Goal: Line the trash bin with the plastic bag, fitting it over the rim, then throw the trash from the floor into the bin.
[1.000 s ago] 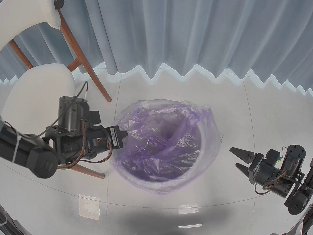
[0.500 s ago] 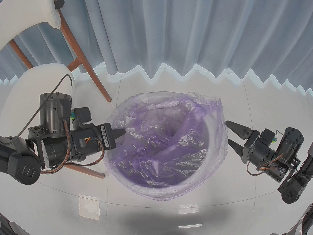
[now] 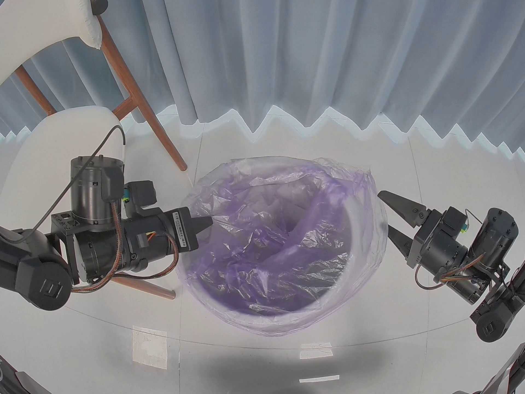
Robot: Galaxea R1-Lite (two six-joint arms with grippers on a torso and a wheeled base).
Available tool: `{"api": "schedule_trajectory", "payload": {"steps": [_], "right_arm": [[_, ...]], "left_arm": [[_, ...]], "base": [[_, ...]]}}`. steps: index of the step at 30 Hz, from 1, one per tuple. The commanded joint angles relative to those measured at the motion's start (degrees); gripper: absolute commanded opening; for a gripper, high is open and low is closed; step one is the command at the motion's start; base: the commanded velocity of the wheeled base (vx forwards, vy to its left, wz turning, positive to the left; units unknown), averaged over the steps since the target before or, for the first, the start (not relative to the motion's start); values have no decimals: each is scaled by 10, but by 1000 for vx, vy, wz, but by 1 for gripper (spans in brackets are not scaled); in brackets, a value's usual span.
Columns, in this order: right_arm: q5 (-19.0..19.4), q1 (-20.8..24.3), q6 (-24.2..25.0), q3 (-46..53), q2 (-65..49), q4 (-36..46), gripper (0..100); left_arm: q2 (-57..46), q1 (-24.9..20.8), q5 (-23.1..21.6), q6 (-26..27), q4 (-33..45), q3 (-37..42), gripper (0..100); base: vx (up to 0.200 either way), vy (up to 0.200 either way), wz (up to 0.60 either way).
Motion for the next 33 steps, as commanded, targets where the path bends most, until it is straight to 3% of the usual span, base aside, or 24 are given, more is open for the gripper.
{"api": "schedule_trajectory", "payload": {"steps": [1,2,13,19,33], "right_arm": [[-2,21,-5,4,-2,-8,100],[-3,23,-6,5,5,-8,0],[-7,19,-29,8,36,-8,0],[-38,21,-36,8,84,-8,0],[-41,9,-48,-15,162,-9,0]], "left_arm": [[3,-4,1,0,-1,-1,0],[3,-4,1,0,-1,-4,0],[-2,-4,10,0,0,-11,0],[-9,-12,2,-6,-5,-12,0],[-35,-37,1,-43,-6,-7,0]], "base": [[0,0,0],[0,0,0],[0,0,0],[0,0,0],[0,0,0]]}}
